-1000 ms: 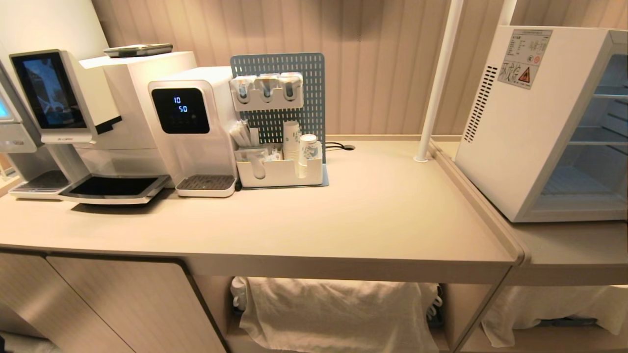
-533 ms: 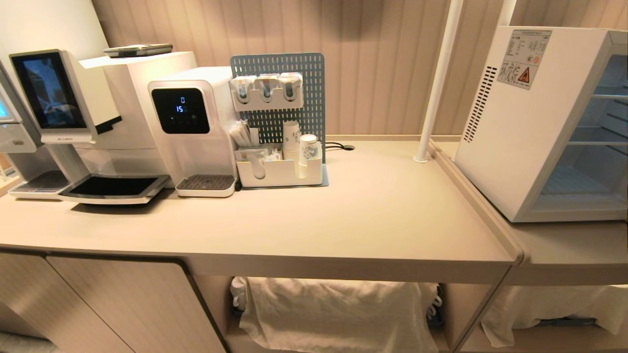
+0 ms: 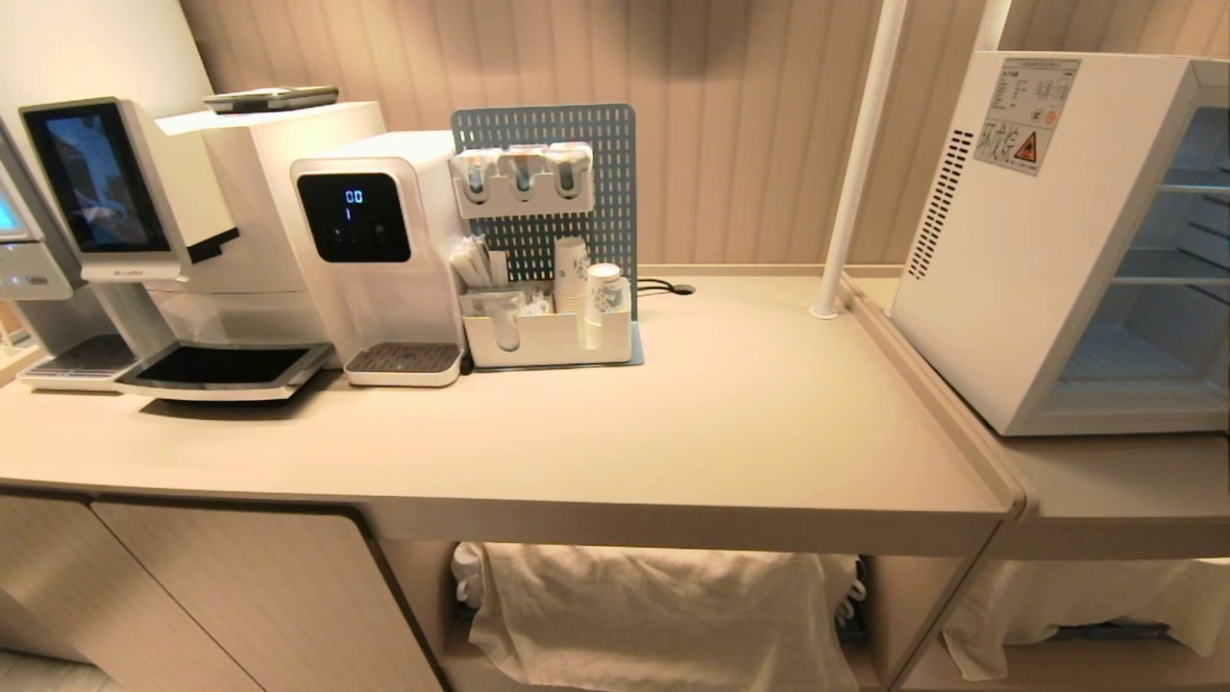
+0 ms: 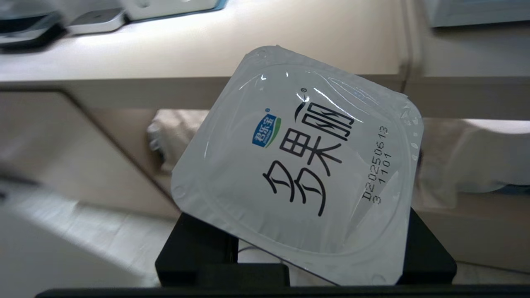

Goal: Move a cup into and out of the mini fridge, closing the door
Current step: Put the yoghurt in the freezer

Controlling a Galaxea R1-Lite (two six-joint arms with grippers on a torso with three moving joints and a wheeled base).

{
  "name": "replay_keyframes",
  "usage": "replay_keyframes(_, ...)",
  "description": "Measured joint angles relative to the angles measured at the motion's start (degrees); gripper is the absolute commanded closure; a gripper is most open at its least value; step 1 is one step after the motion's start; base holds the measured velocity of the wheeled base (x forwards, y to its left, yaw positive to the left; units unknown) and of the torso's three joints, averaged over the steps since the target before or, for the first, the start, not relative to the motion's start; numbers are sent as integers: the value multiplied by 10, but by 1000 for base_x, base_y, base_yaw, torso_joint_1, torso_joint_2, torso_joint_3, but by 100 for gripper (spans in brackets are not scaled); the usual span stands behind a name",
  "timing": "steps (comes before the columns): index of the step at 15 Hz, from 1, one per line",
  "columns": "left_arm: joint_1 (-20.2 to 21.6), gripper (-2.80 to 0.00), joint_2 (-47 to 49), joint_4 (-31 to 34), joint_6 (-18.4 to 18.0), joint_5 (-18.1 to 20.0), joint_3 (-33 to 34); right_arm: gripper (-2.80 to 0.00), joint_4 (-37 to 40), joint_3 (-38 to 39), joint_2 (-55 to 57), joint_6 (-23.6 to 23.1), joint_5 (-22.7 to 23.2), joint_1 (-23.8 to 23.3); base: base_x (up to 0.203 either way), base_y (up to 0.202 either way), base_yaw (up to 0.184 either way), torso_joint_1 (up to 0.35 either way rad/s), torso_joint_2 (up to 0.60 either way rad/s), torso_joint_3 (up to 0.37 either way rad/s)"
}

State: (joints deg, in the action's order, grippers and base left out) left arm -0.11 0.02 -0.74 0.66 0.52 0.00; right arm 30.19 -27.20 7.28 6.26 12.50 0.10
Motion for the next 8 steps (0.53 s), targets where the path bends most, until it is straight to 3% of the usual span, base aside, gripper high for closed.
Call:
replay_keyframes(3,0,0,0,0,0,0,0,0,-224,192,-43,-38,-79,2,0,0,0,0,0,0)
replay_keyframes(5,1,0,0,0,0,0,0,0,-322,251,-58,-76,-107,3,0,0,0,0,0,0)
replay_keyframes(8,0,0,0,0,-5,0,0,0,-279,265,-67,-99,-121,3,0,0,0,0,0,0)
